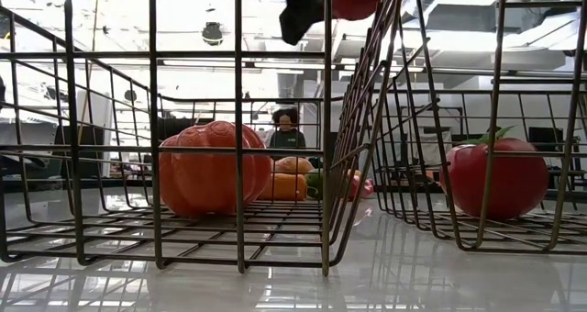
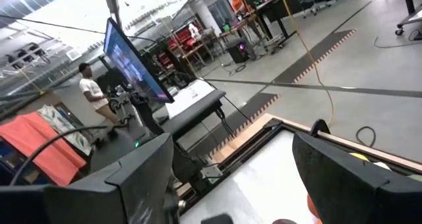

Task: Sort produce into baskets
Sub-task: Put the tomato into the right wire basket, then put the bottom right yellow lemon into the right wire basket

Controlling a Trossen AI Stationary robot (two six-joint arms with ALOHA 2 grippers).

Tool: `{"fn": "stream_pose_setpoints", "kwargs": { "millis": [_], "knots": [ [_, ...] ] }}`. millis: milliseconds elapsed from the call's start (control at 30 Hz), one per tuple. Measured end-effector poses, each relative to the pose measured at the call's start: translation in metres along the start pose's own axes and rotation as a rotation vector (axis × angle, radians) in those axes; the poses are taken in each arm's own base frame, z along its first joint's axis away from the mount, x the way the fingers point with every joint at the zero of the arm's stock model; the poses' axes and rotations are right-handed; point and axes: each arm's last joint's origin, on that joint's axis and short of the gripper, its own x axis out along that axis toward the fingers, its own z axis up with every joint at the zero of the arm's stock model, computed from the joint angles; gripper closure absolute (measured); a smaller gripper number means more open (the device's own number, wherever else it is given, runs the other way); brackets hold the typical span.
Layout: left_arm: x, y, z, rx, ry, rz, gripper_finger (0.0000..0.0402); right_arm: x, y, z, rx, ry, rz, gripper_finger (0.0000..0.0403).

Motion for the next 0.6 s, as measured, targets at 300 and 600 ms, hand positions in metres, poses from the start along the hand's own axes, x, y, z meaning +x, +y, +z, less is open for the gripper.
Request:
{"fn": "stream_pose_setpoints", "kwargs": {
  "millis": [300,600],
  "knots": [
    [0.017,-0.013,-0.014,0.041,0.037,-0.063,0.0056,0.001,0.002,-0.002,0.001,0.009,0.007,0.0062],
    [0.017,-0.012,-0.015,0.048,0.038,-0.060,0.0009,0.001,0.001,-0.001,0.001,0.008,0.004,0.0062]
  ]
}}
